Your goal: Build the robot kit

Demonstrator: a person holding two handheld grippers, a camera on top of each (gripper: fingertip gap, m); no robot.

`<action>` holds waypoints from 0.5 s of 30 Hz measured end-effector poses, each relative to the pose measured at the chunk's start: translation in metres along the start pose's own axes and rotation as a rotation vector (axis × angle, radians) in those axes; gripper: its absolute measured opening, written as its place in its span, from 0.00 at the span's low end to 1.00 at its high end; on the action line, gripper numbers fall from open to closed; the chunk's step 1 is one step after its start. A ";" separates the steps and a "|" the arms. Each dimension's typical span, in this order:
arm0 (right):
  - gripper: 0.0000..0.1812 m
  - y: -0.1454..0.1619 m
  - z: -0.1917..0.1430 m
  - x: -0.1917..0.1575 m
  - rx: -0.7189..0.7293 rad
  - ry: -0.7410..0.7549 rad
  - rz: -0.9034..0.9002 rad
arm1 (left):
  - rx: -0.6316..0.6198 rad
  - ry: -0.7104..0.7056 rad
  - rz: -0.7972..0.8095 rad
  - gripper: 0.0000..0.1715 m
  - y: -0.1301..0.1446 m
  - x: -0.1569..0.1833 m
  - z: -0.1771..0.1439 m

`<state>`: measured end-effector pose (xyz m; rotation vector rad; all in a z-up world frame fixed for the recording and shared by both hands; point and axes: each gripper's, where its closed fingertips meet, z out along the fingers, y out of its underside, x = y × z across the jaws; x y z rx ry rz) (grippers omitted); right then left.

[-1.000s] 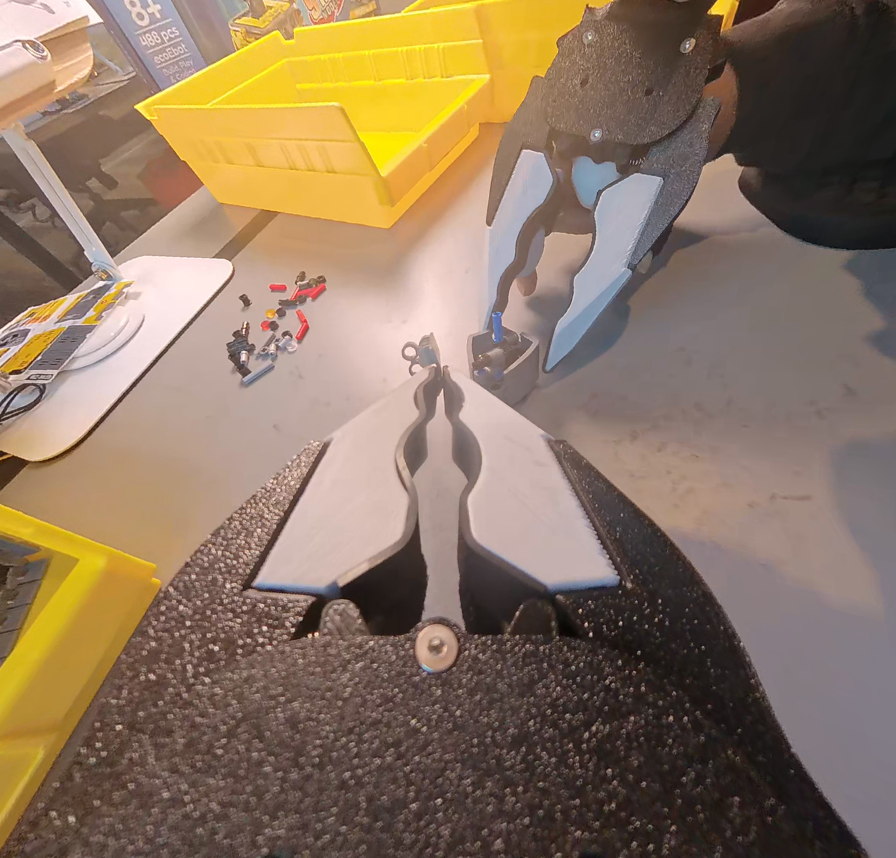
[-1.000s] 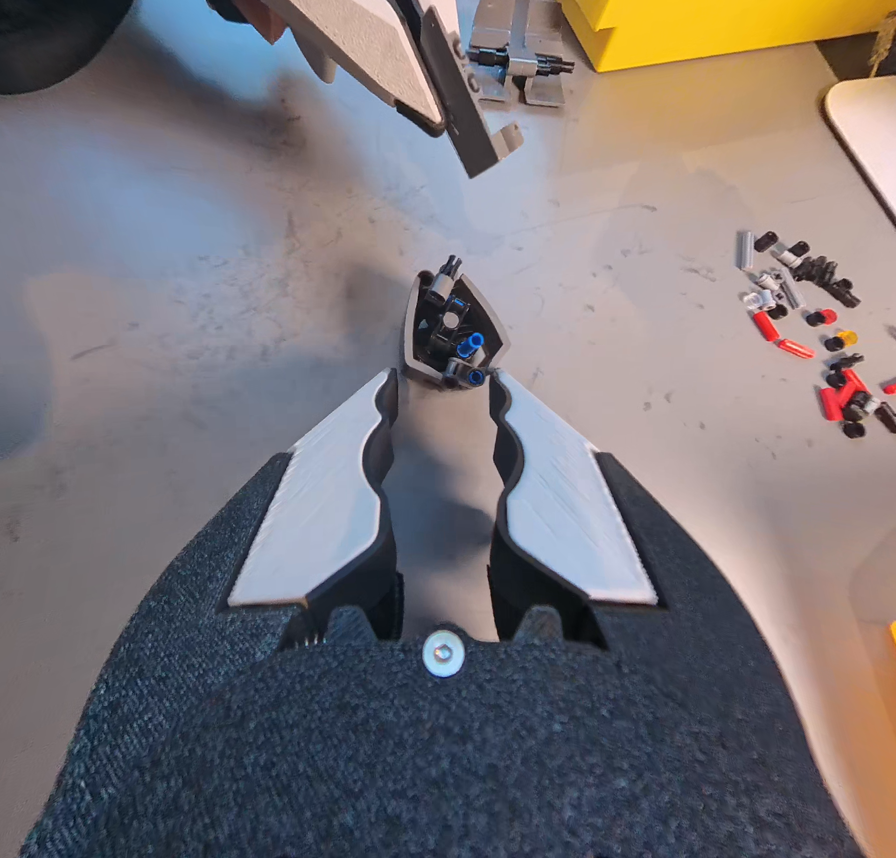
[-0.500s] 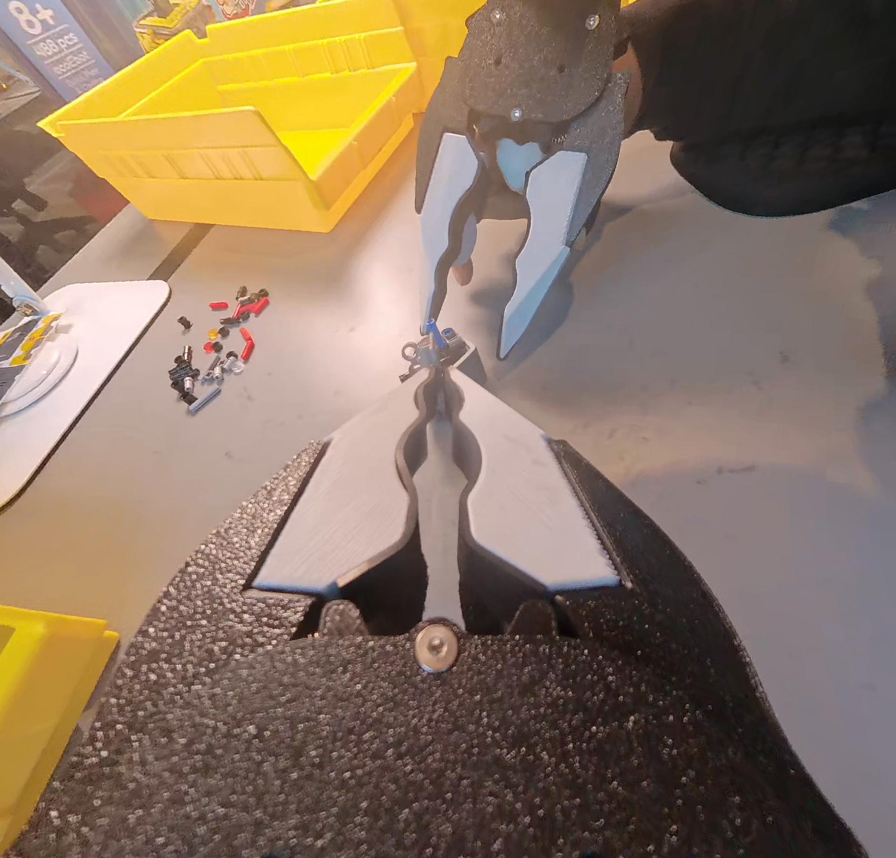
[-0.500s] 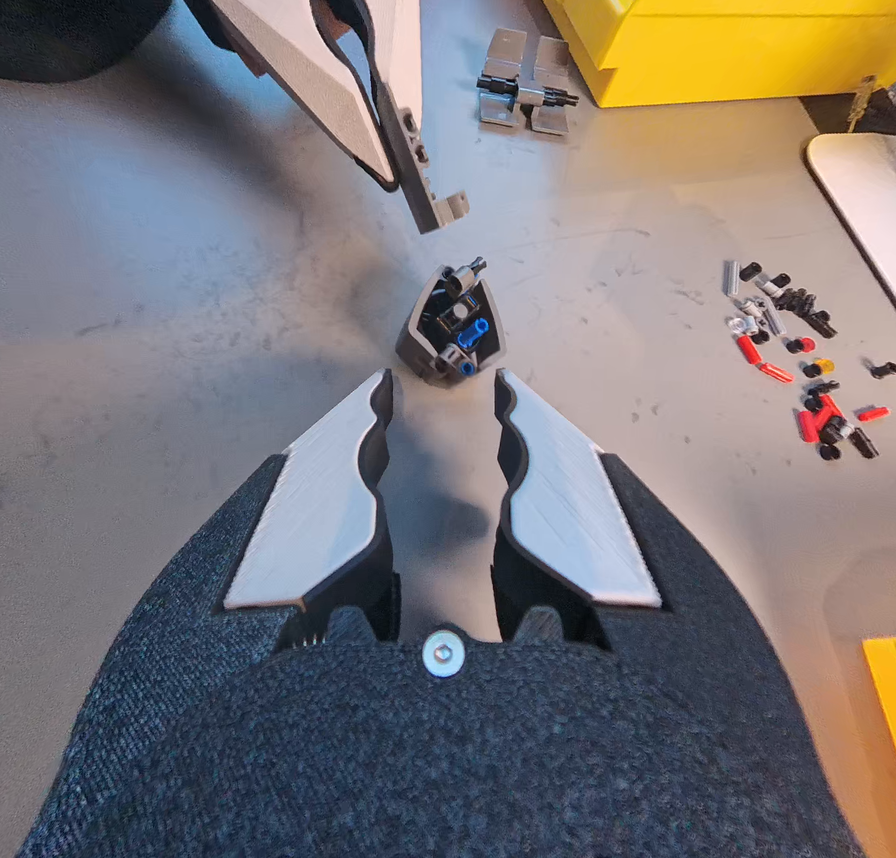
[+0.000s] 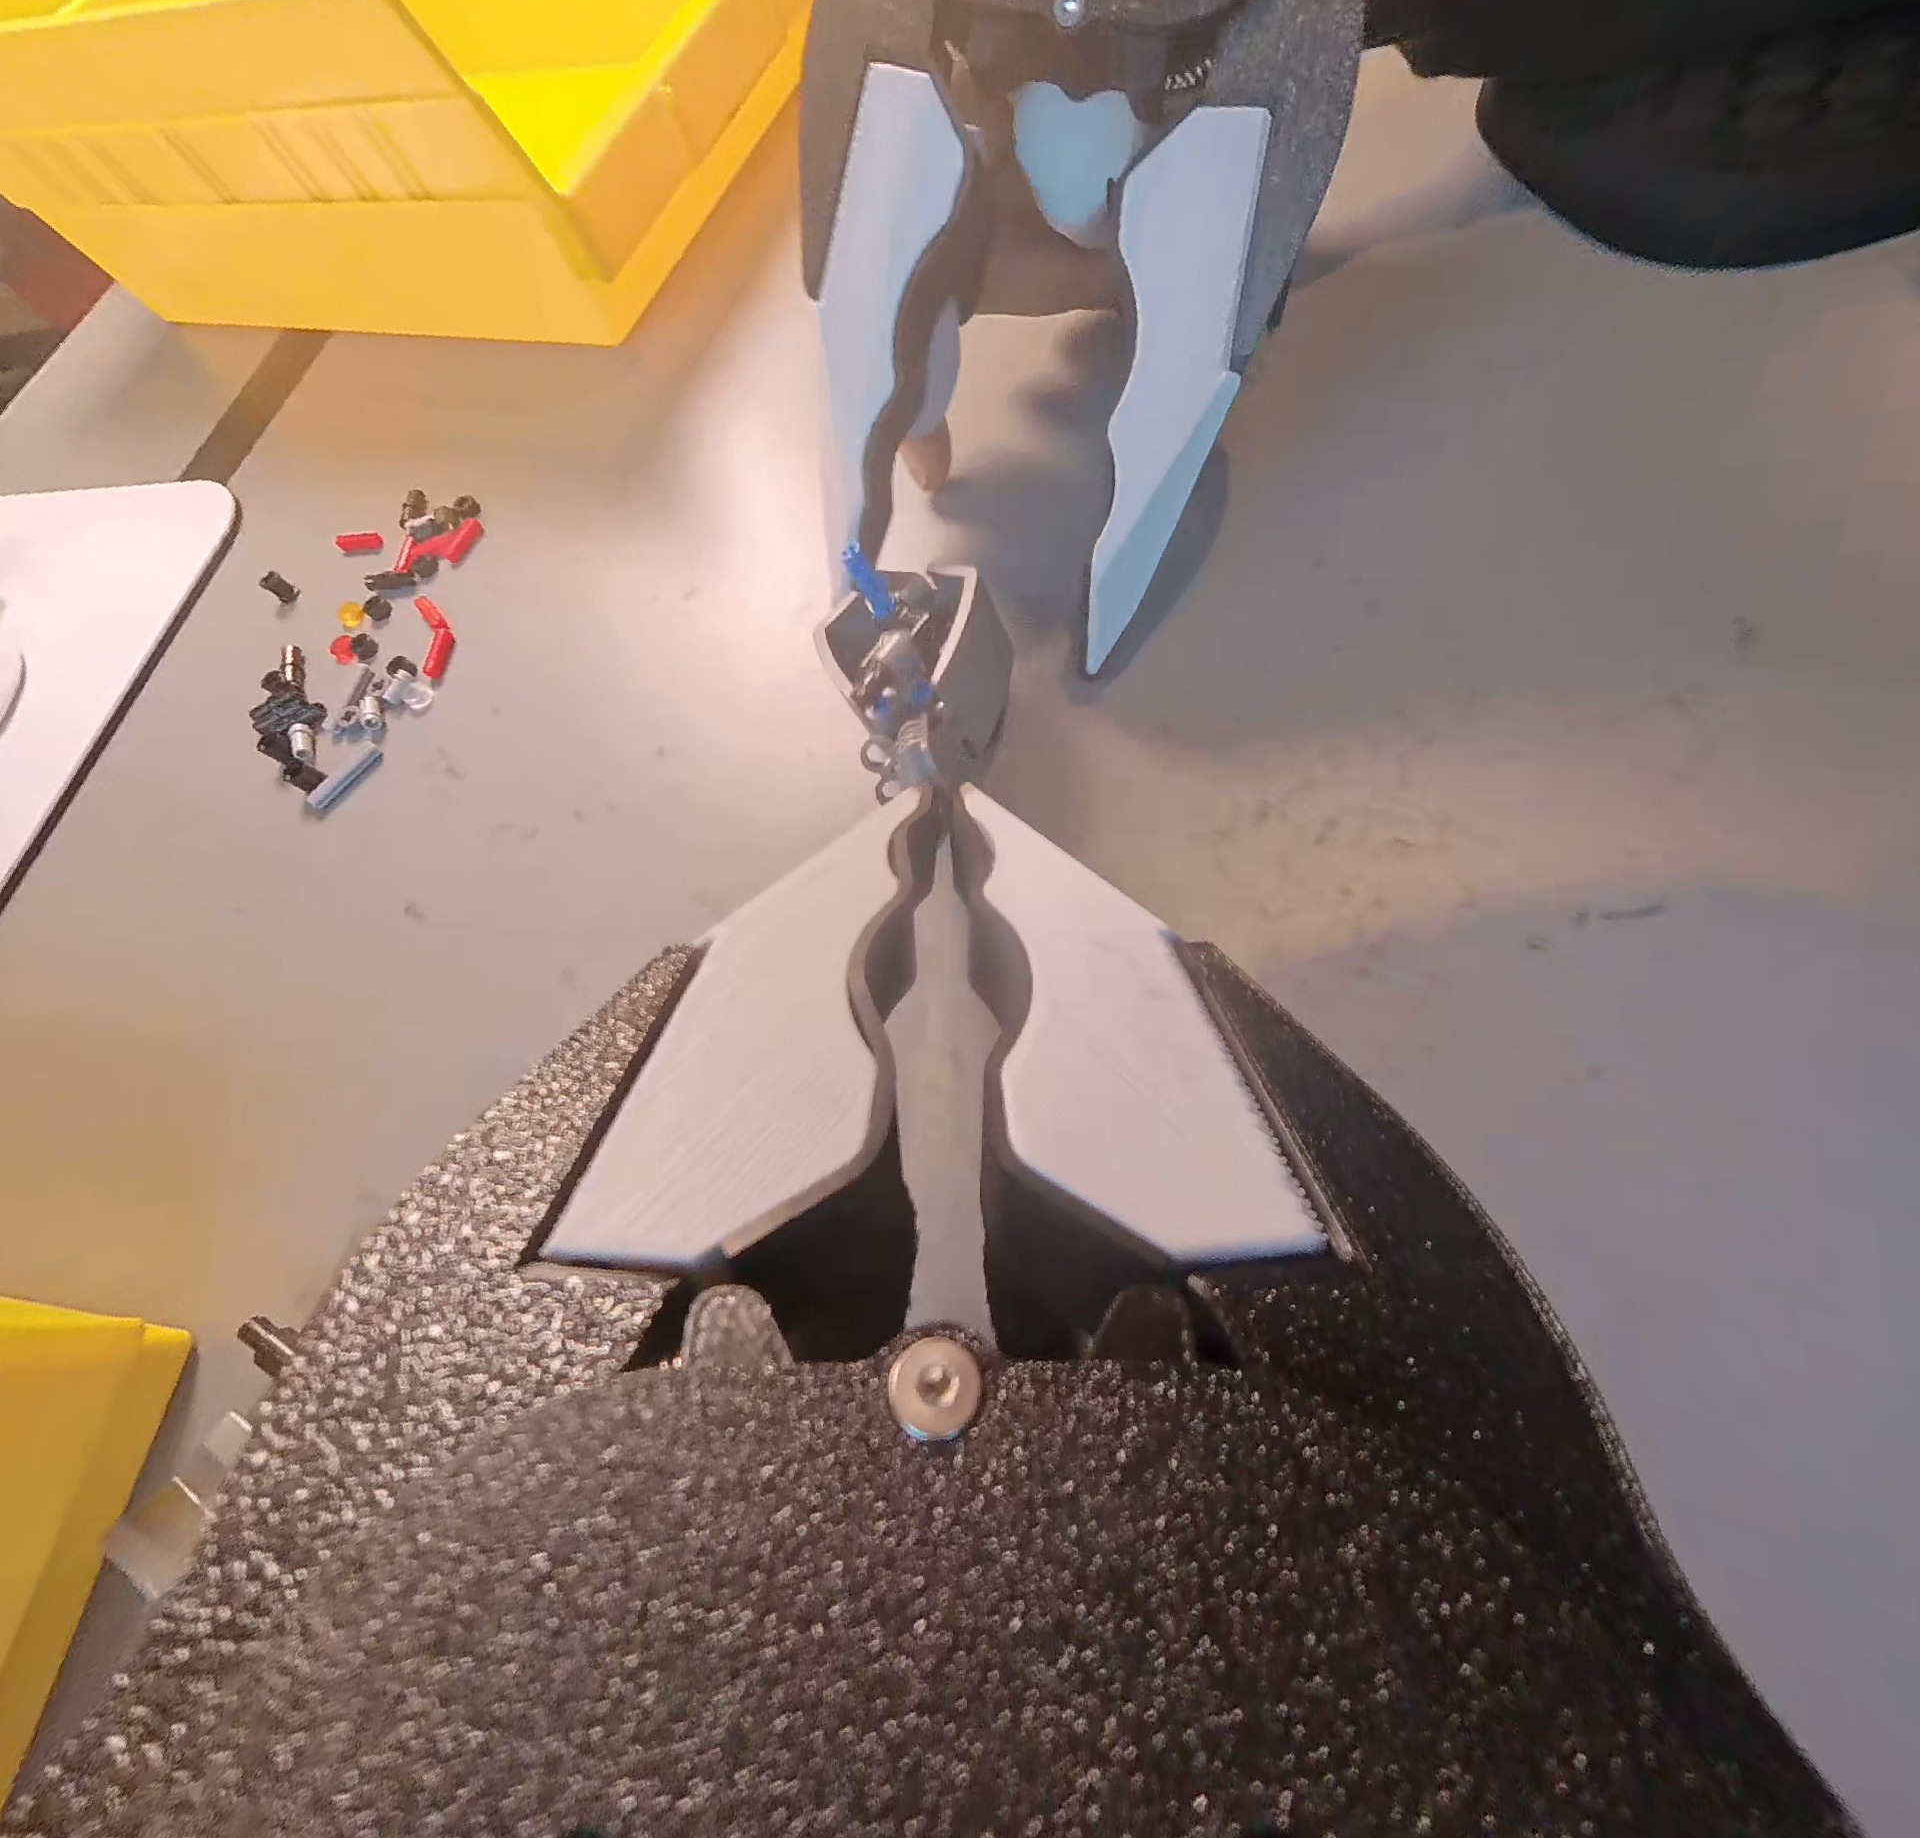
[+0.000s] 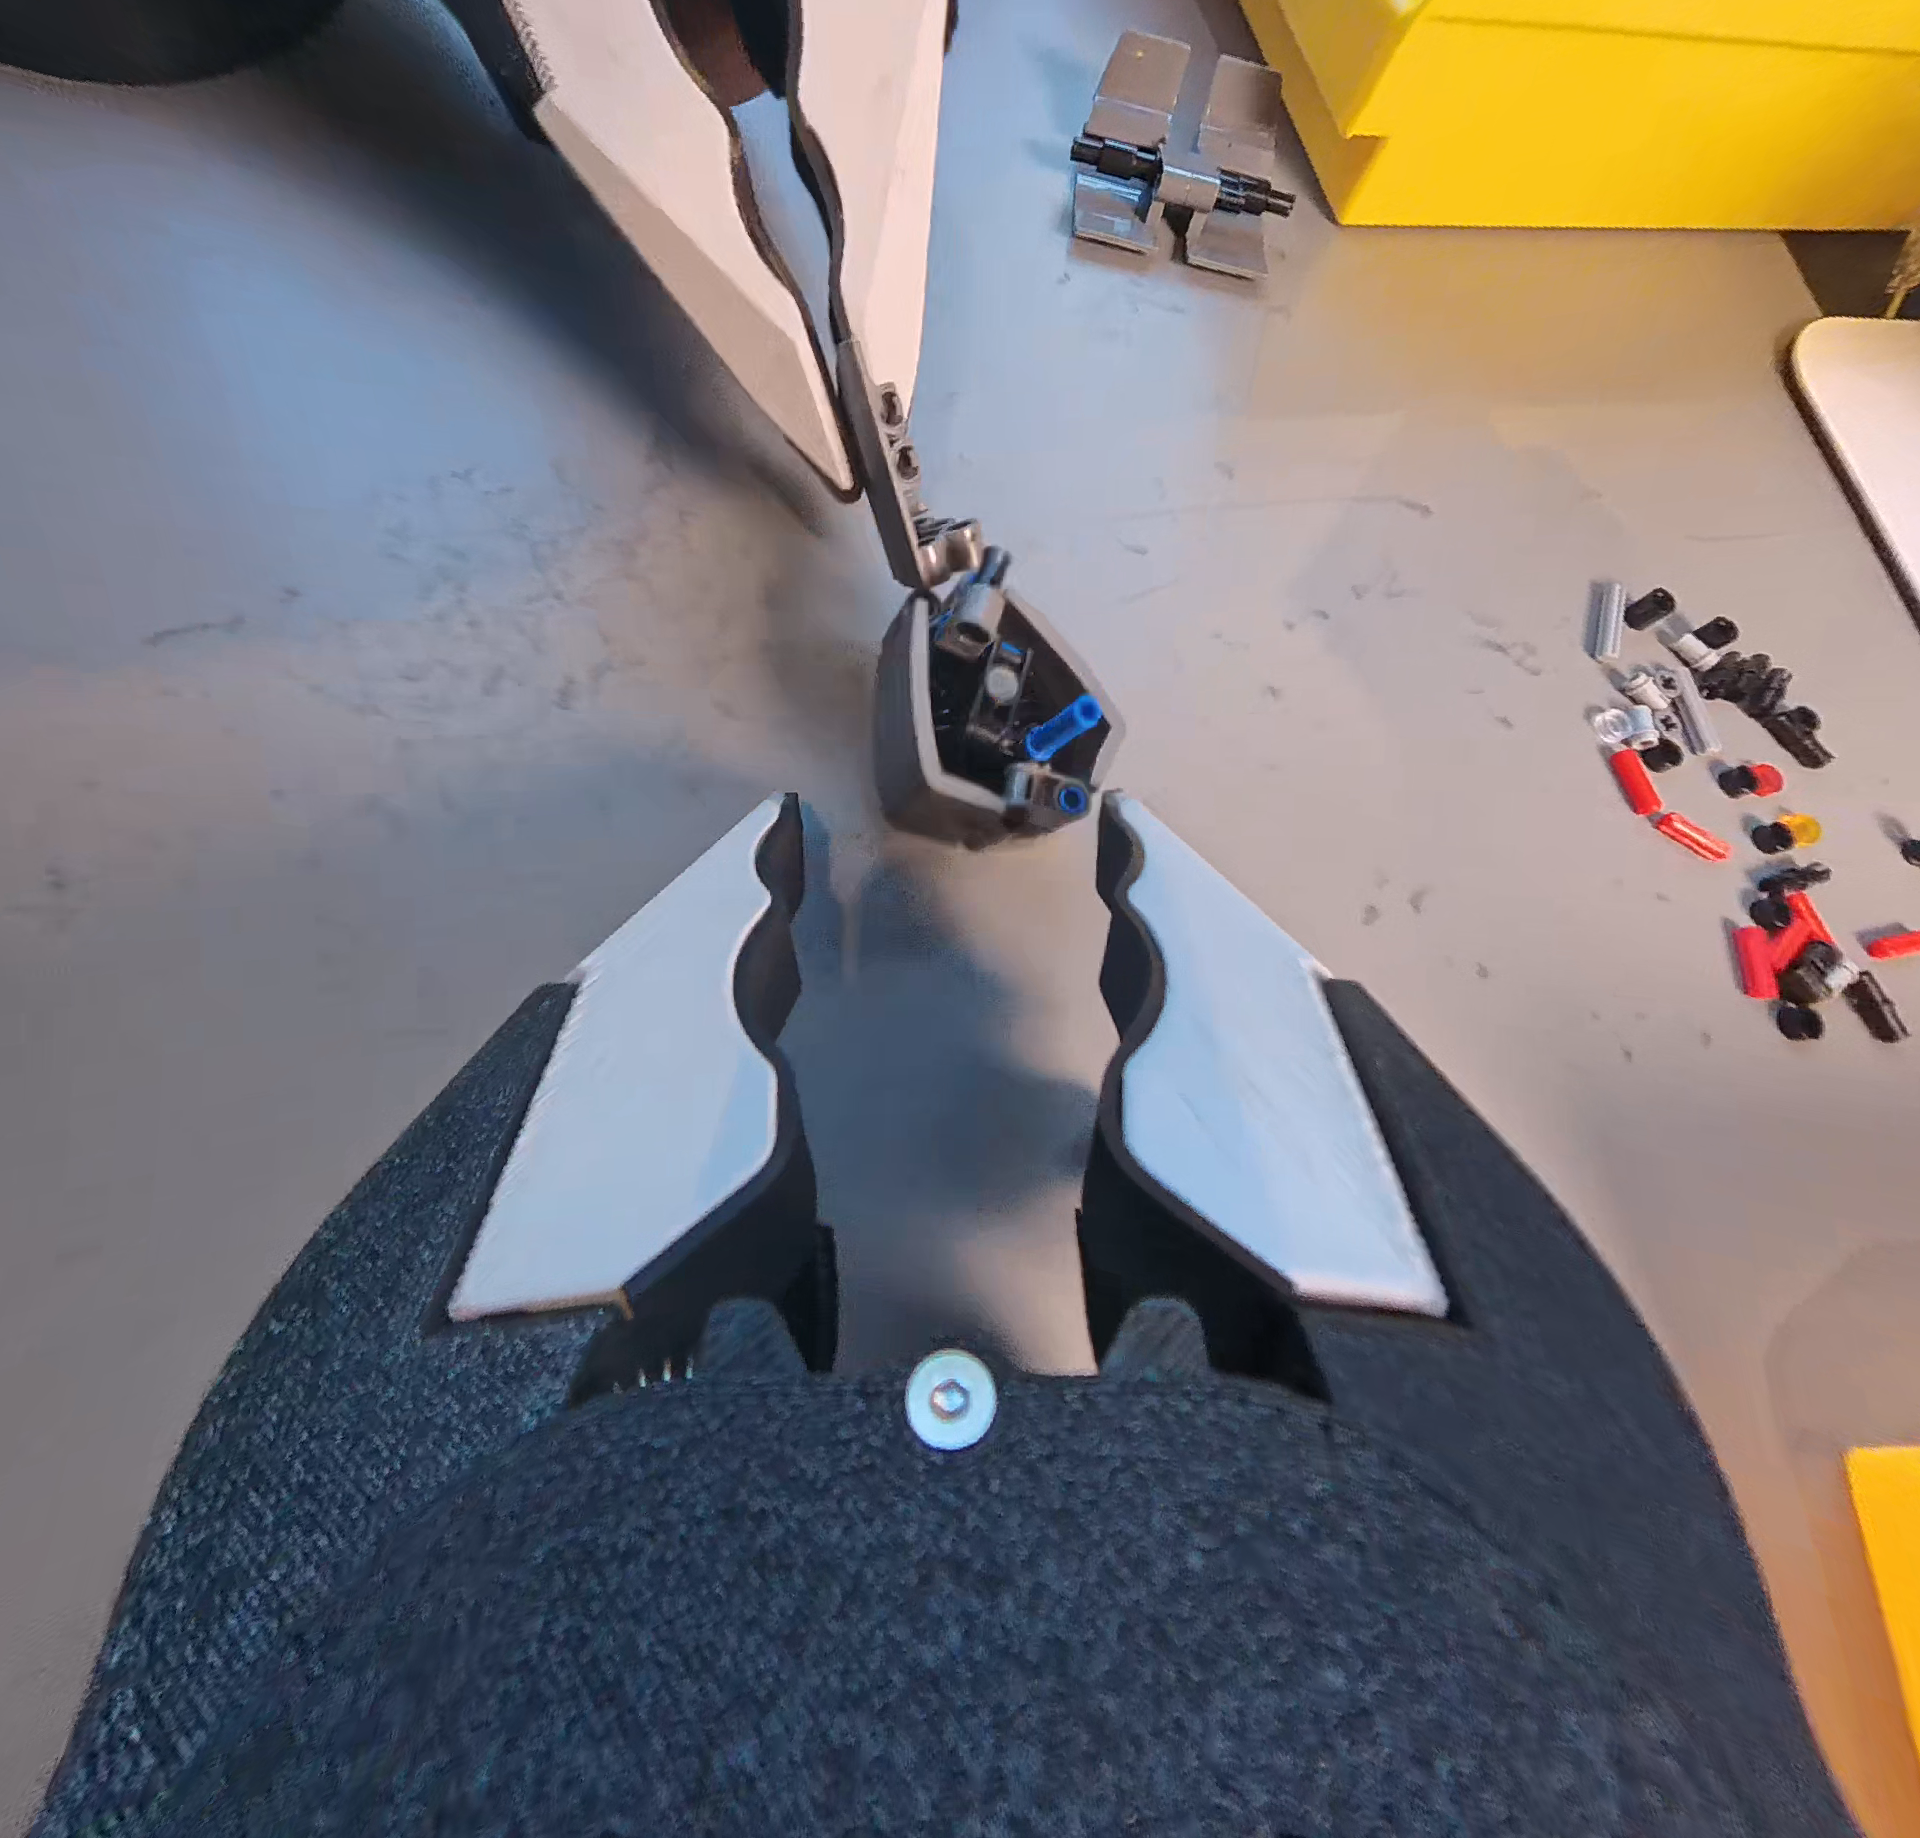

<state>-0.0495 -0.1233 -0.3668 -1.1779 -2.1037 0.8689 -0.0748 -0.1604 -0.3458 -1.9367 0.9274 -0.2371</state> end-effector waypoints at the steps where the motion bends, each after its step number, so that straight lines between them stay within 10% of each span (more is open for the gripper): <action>1: 0.32 0.000 0.003 0.002 0.000 -0.006 -0.003 | -0.005 0.003 0.002 0.00 0.001 0.001 0.001; 15: 0.25 -0.018 0.008 0.003 -0.040 0.055 -0.010 | 0.193 0.081 -0.211 0.00 -0.030 -0.006 -0.021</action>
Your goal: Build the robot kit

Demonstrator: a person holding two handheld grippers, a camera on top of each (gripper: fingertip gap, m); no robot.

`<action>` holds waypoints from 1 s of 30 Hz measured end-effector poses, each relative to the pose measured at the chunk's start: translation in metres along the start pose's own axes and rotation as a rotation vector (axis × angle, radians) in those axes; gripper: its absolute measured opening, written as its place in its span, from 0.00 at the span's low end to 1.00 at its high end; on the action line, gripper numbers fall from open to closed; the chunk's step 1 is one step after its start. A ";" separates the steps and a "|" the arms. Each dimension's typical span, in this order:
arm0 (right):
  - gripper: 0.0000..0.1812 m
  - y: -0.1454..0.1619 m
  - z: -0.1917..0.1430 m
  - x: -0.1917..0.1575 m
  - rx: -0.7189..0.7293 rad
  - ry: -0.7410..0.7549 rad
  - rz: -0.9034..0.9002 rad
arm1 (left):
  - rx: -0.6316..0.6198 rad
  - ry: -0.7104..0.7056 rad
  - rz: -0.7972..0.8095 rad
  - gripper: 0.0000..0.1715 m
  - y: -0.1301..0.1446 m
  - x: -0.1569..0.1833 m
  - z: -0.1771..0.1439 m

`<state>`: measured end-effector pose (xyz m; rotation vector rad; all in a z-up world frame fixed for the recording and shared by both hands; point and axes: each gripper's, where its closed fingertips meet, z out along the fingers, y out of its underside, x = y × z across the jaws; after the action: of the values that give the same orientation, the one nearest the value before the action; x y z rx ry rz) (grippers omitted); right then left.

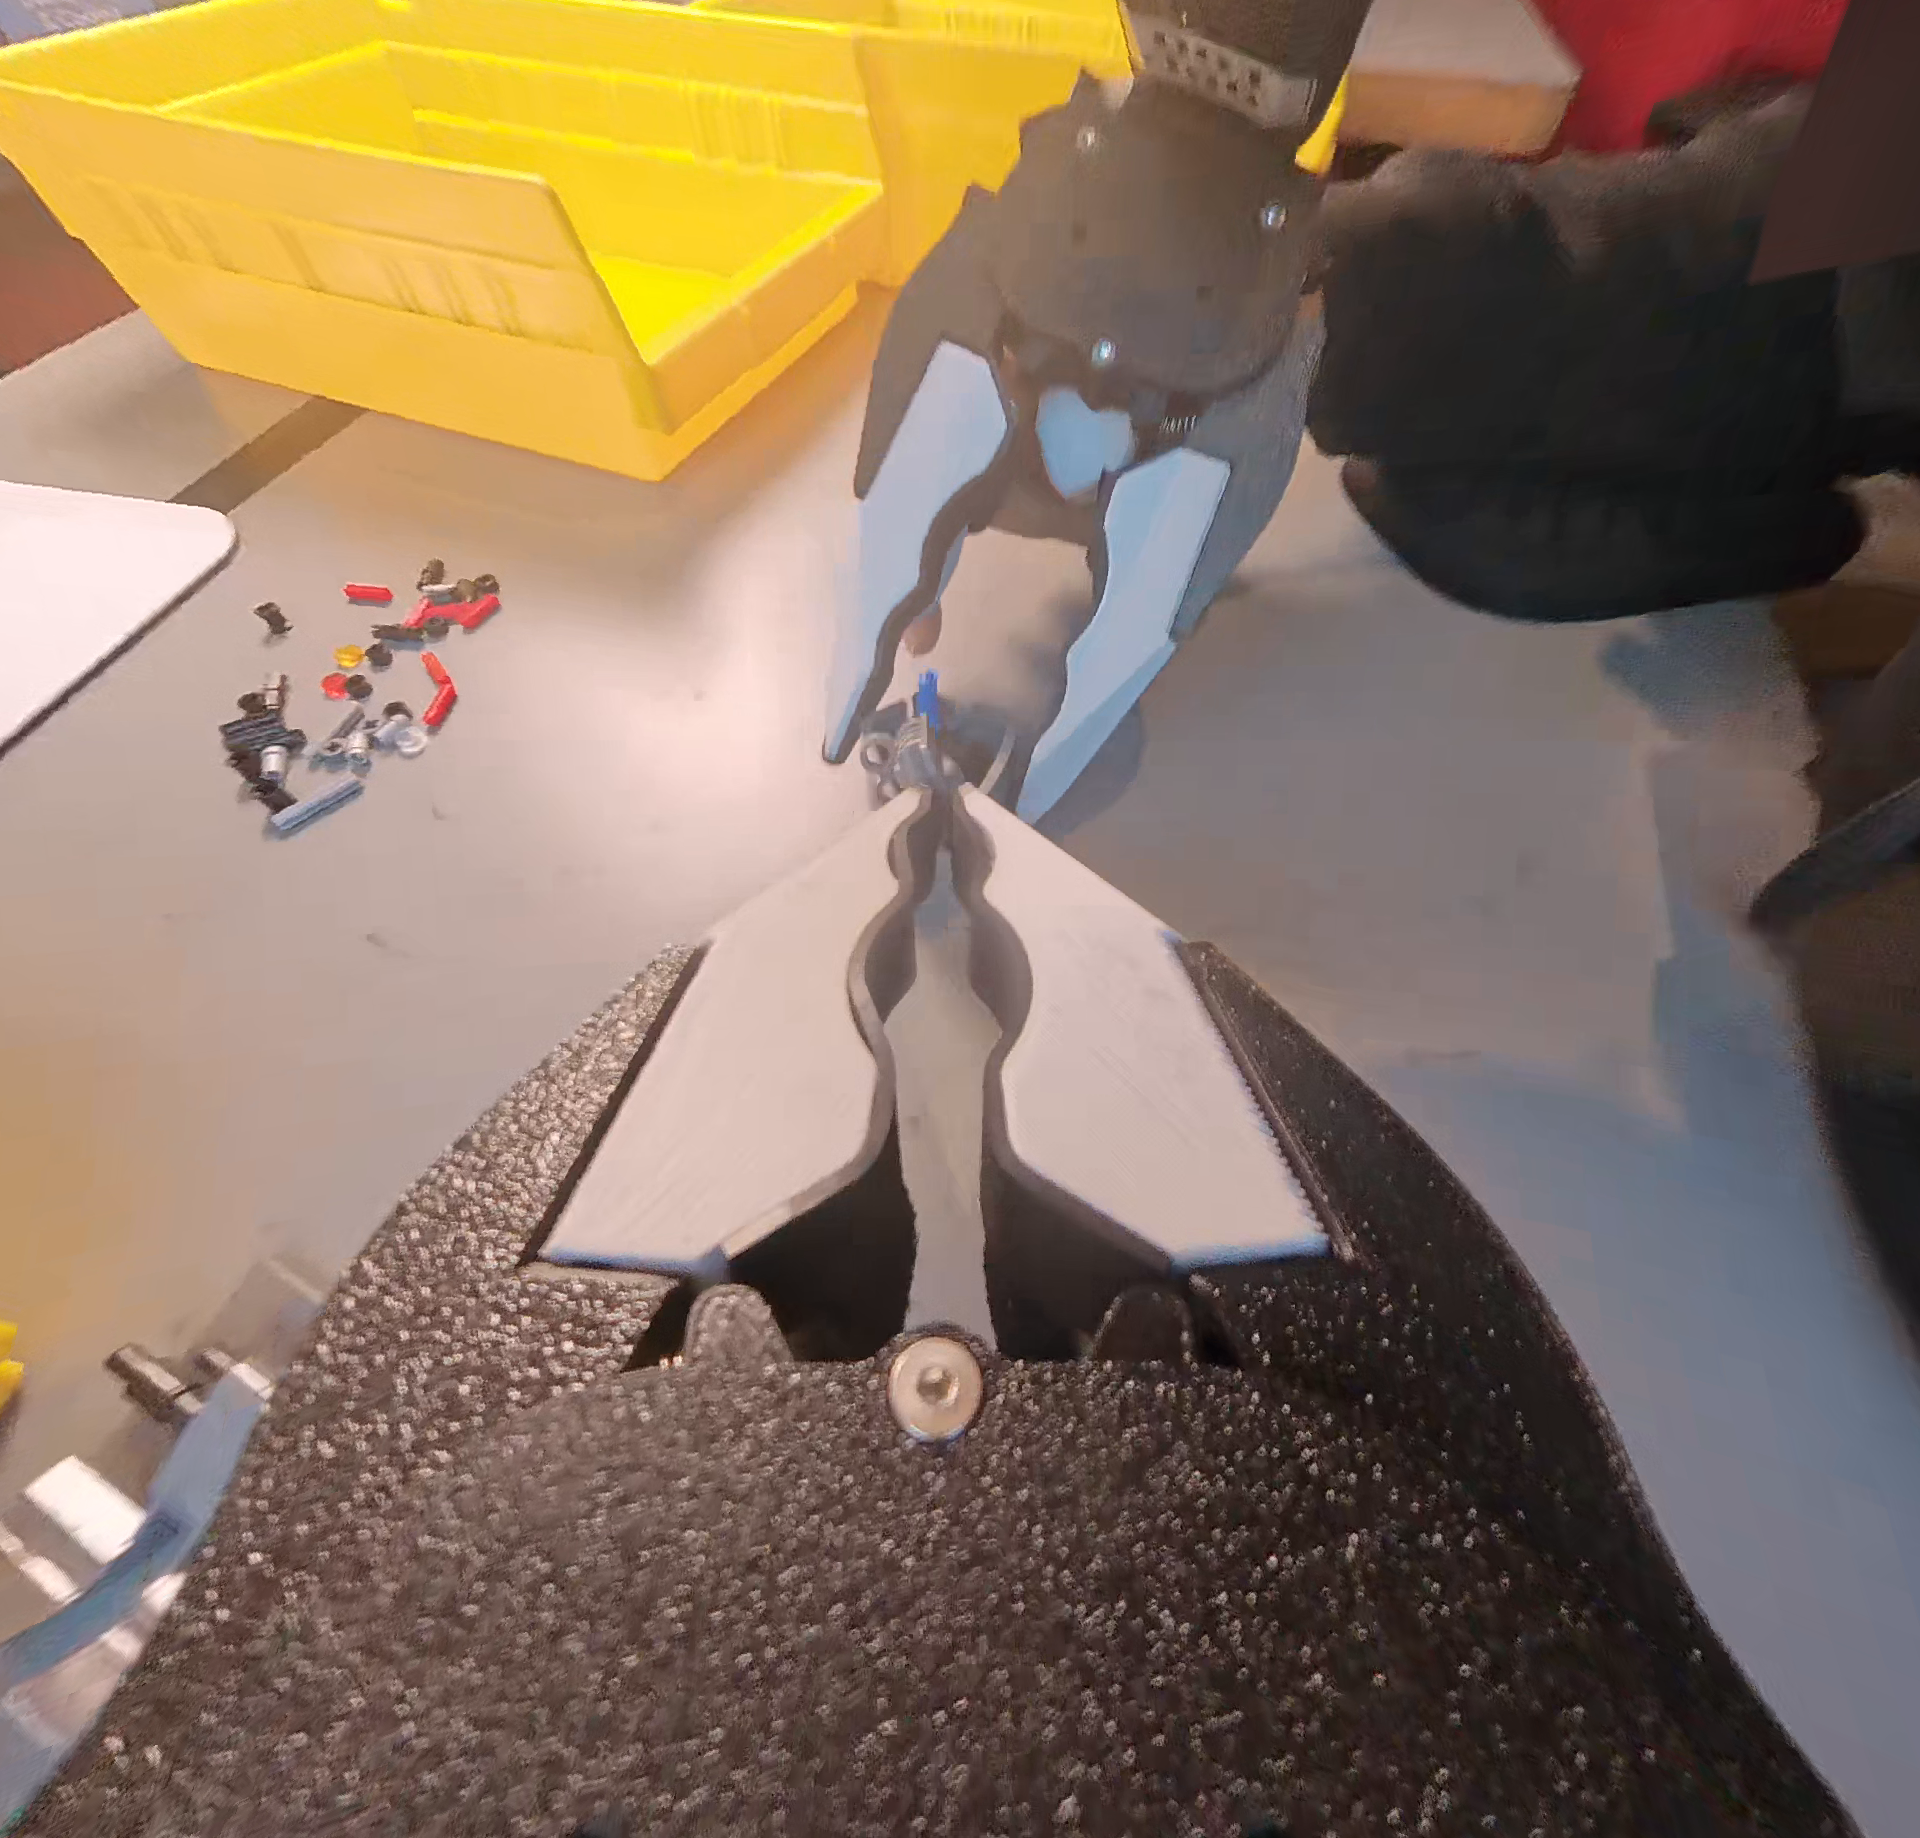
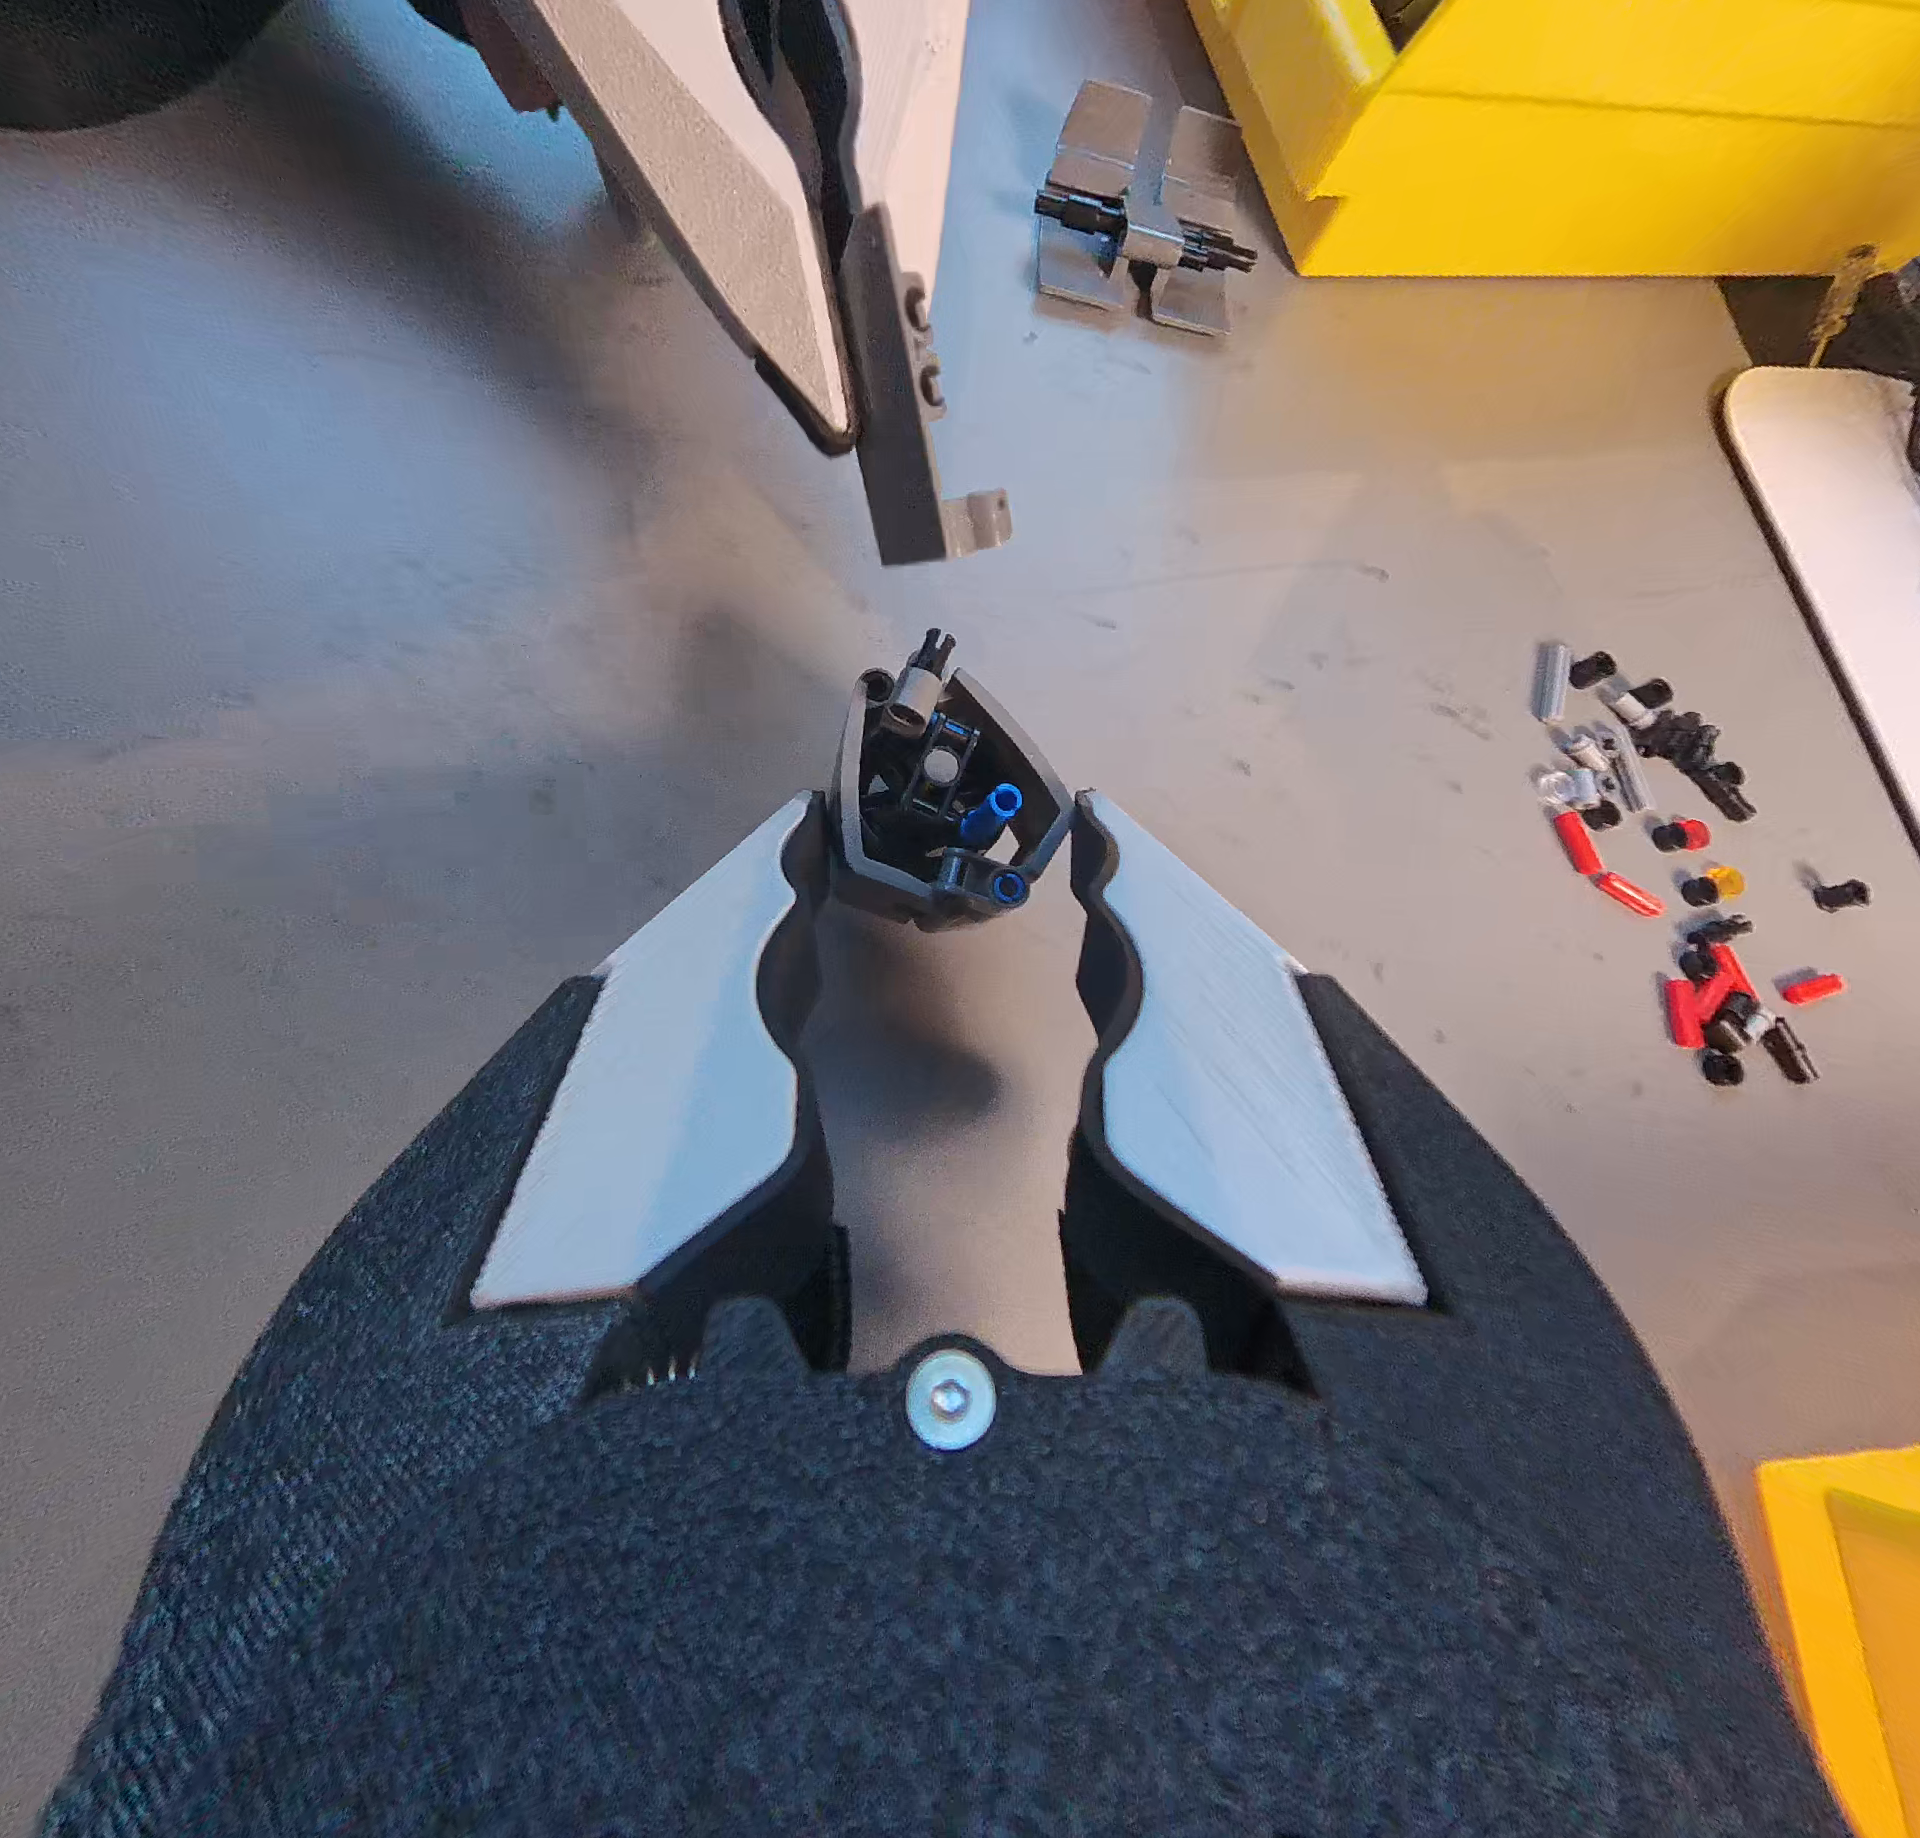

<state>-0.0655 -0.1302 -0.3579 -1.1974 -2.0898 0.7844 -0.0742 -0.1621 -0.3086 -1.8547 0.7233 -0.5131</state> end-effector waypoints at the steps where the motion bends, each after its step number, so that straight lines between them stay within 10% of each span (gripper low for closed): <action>1: 0.25 0.000 0.002 -0.004 -0.013 0.005 -0.006 | 0.000 0.022 -0.010 0.00 0.000 0.004 0.002; 30: 0.32 -0.017 -0.019 -0.020 0.117 -0.038 -0.053 | -0.208 0.137 0.123 0.01 0.038 0.023 0.002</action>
<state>-0.0520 -0.1514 -0.3375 -1.0684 -2.0666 0.8986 -0.0650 -0.1873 -0.3444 -1.9650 1.0078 -0.5040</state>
